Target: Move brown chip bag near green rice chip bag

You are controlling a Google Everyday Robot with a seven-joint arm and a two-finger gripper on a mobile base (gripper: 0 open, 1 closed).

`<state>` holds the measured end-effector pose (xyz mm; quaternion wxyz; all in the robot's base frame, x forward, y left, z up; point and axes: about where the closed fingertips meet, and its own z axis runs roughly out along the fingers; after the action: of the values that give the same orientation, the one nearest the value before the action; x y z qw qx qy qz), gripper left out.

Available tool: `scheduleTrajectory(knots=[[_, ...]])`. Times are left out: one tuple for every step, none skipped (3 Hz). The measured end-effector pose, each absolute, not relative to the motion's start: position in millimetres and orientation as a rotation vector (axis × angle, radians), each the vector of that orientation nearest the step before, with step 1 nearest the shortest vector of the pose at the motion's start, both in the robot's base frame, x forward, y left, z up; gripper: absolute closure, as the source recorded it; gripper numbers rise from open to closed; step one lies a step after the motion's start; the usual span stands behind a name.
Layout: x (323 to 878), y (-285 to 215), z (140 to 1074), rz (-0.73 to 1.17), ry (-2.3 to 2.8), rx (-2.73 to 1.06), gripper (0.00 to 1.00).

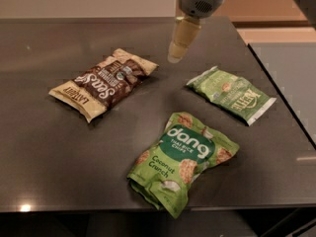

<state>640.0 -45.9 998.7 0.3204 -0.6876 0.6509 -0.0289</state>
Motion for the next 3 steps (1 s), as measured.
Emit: scheduleTrajectory(knots=[[649,-18,977,-0.073,1.667,-1.899,0.00],[658,8,951,-0.075,1.626,-2.008,0.00],[671,30,930,-0.073,1.602,-2.101,0.00]])
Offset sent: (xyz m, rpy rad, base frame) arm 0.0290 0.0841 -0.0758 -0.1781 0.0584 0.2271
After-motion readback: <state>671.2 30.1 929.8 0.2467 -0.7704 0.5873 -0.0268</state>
